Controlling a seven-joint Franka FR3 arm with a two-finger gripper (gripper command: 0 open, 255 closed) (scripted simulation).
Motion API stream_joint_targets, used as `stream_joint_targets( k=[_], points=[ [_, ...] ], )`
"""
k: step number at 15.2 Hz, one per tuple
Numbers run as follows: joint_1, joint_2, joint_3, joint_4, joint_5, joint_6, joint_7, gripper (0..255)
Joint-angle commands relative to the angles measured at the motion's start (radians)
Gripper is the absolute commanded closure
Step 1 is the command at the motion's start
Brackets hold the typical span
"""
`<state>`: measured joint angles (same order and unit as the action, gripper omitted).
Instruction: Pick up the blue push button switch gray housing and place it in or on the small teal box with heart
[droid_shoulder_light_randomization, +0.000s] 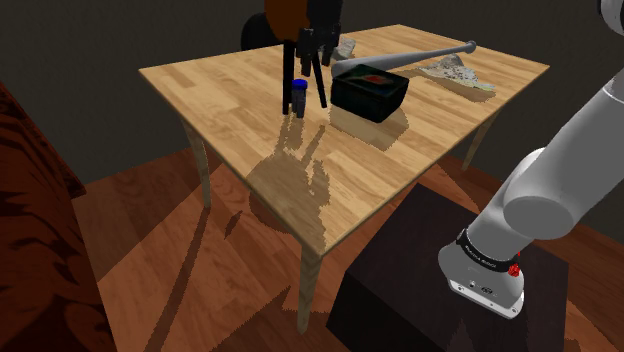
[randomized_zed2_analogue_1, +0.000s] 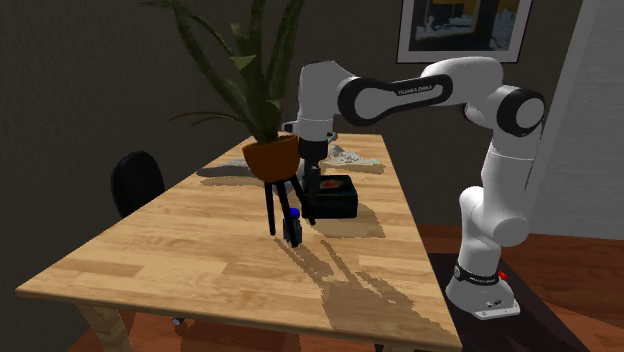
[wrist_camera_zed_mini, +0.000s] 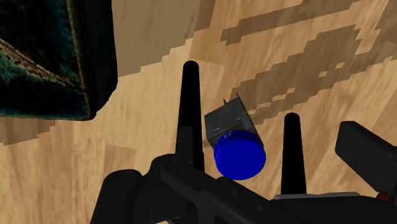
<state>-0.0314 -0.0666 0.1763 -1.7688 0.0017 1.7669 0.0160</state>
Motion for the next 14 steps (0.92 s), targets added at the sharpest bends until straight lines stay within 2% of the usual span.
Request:
stream_joint_targets(
  k=[1, 4, 11, 14],
  points=[
    [0.001, 0.112, 0.004, 0.065, -0.018, -0.022, 0.017, 0],
    [0.008, 0.225, 0.009, 0.187, -0.045, -0.032, 0.039, 0],
    [0.007, 0.225, 0.008, 0.093, -0.046, 0.062, 0.04, 0],
    [0.007, 0.226, 0.007, 0.086, -0.046, 0.069, 0.04, 0]
  ],
)
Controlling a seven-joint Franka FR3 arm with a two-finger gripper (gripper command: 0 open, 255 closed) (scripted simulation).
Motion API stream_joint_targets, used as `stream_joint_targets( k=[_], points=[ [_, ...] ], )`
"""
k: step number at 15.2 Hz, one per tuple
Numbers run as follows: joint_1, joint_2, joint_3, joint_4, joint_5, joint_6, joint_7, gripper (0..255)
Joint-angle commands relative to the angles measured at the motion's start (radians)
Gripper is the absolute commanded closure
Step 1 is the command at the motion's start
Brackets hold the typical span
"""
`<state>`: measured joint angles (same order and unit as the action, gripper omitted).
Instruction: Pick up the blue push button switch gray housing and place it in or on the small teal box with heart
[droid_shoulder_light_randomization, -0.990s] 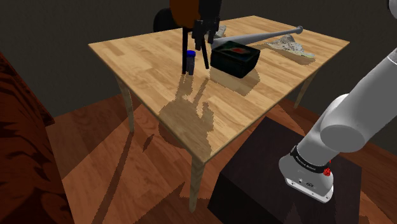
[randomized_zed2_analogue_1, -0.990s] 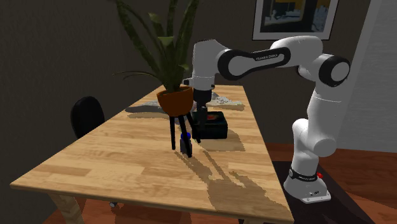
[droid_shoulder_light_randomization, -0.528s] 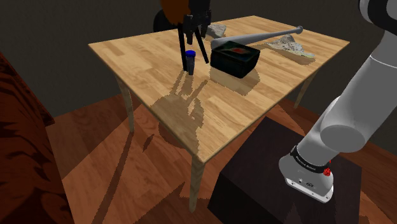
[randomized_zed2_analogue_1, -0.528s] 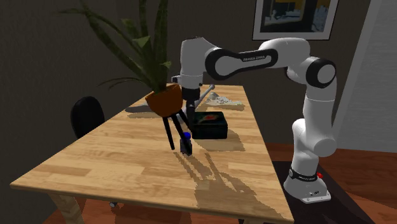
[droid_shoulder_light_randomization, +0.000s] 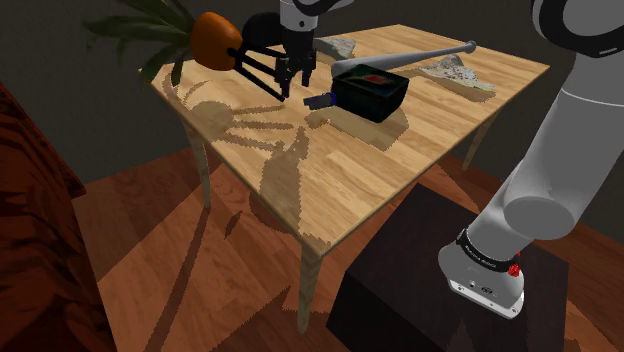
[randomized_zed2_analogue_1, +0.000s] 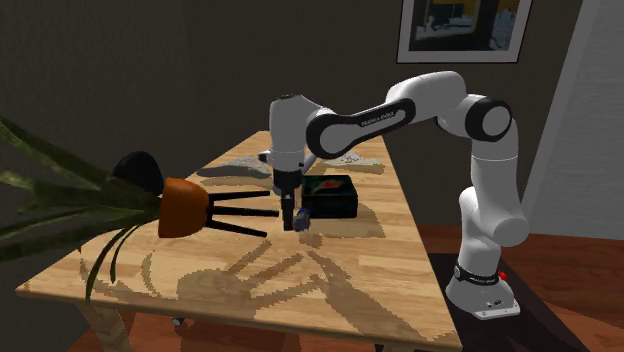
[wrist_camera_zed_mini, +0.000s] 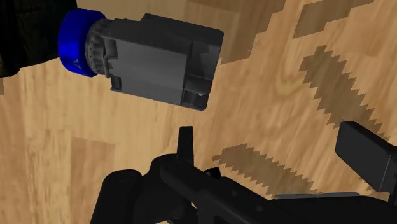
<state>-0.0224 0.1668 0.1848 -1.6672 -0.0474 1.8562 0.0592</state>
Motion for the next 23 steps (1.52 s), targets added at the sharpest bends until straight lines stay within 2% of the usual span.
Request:
stream_joint_targets(
  k=[1, 5, 6, 15, 16, 19, 22, 23],
  points=[
    [-0.002, -0.007, -0.001, -0.016, 0.003, -0.02, -0.003, 0],
    [-0.002, -0.007, -0.001, -0.016, 0.003, -0.02, -0.003, 0],
    [-0.002, -0.008, -0.001, -0.016, 0.003, -0.02, -0.003, 255],
    [-0.002, -0.008, -0.001, -0.016, 0.003, -0.02, -0.004, 255],
    [-0.002, -0.008, -0.001, -0.016, 0.003, -0.02, -0.004, 0],
    [-0.053, -0.049, 0.012, -0.071, -0.016, -0.067, -0.543, 0],
    [-0.095, -0.052, 0.013, -0.077, -0.072, -0.101, -1.081, 0],
    [-0.104, -0.048, 0.014, -0.072, -0.087, -0.105, -1.196, 0]
  ],
)
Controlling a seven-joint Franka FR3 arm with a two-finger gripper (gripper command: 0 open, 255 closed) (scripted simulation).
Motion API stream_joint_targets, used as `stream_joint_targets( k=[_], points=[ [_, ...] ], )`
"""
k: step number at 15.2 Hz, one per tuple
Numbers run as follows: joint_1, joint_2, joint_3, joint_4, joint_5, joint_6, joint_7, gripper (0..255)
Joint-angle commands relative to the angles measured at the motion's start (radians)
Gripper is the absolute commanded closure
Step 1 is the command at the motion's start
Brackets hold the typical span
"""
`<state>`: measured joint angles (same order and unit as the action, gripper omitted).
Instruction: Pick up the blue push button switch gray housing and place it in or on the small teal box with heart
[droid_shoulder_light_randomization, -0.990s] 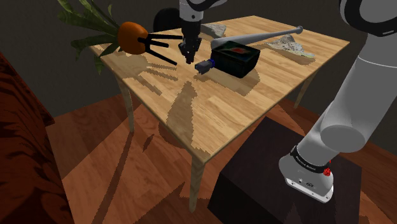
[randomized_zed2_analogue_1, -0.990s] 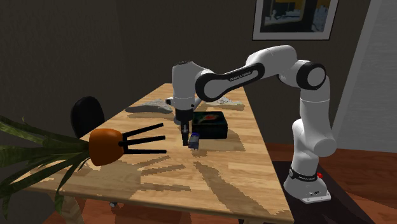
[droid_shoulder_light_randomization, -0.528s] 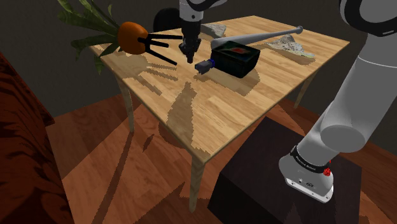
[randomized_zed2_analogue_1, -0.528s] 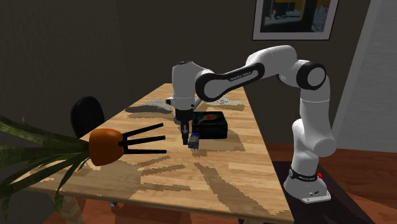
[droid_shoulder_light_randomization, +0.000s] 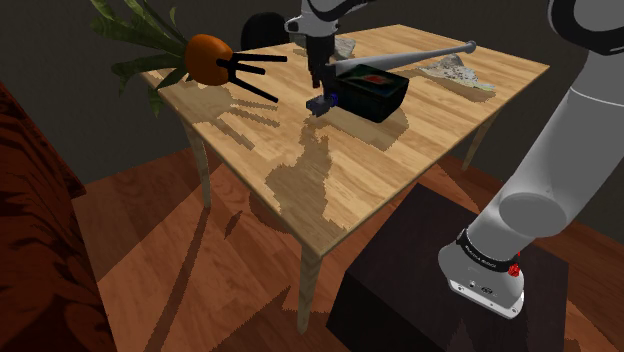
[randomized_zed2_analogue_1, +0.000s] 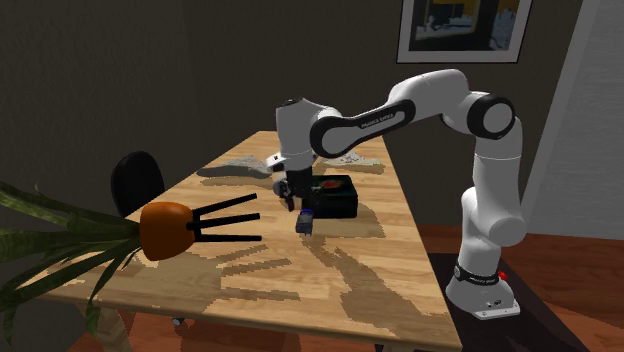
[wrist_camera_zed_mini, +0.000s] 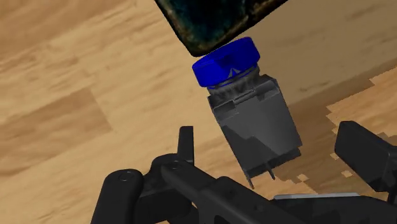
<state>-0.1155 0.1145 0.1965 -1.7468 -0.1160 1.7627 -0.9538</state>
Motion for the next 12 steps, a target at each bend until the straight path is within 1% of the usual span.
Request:
stream_joint_targets(
  k=[1, 7, 12],
  points=[
    [-0.011, 0.004, 0.002, -0.007, -0.019, 0.002, -0.183, 0],
    [-0.016, 0.007, -0.002, -0.083, -0.023, 0.082, -0.18, 0],
    [-0.017, 0.008, -0.002, -0.09, -0.023, 0.089, -0.18, 0]
  ],
)
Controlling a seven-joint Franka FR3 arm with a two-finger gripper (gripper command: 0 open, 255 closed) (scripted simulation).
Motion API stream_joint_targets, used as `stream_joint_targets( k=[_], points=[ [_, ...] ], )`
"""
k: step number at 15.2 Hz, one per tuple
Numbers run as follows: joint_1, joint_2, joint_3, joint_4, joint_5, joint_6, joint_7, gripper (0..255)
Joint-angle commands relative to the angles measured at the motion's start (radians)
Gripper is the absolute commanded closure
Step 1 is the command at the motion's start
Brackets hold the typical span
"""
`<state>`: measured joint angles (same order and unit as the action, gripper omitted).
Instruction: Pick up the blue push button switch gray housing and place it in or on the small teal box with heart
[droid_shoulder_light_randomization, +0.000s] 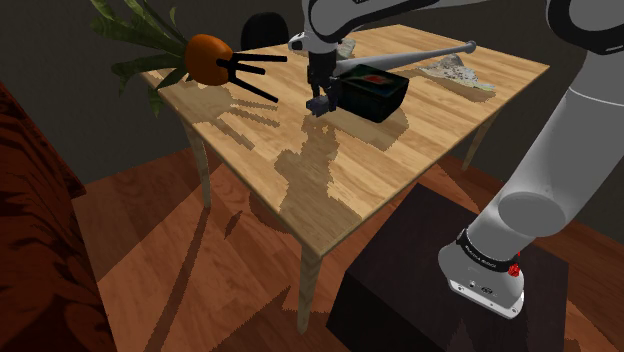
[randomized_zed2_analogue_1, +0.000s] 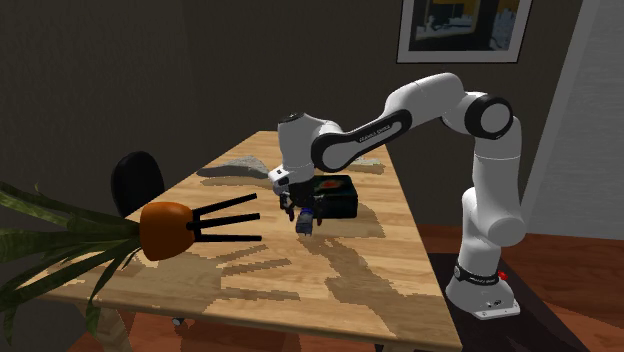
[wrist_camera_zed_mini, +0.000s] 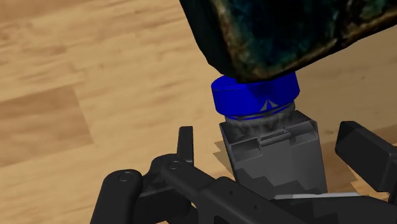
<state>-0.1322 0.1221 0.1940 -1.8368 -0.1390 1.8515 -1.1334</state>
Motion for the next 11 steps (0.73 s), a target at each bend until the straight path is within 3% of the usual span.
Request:
stream_joint_targets(
  k=[1, 3, 4, 11],
  points=[
    [0.0, 0.0, 0.0, 0.0, 0.0, 0.001, 0.0, 0],
    [0.0, 0.0, 0.0, 0.0, 0.0, 0.0, 0.0, 0],
    [0.0, 0.0, 0.0, 0.0, 0.0, 0.0, 0.0, 255],
    [0.0, 0.0, 0.0, 0.0, 0.0, 0.0, 0.0, 255]
  ],
)
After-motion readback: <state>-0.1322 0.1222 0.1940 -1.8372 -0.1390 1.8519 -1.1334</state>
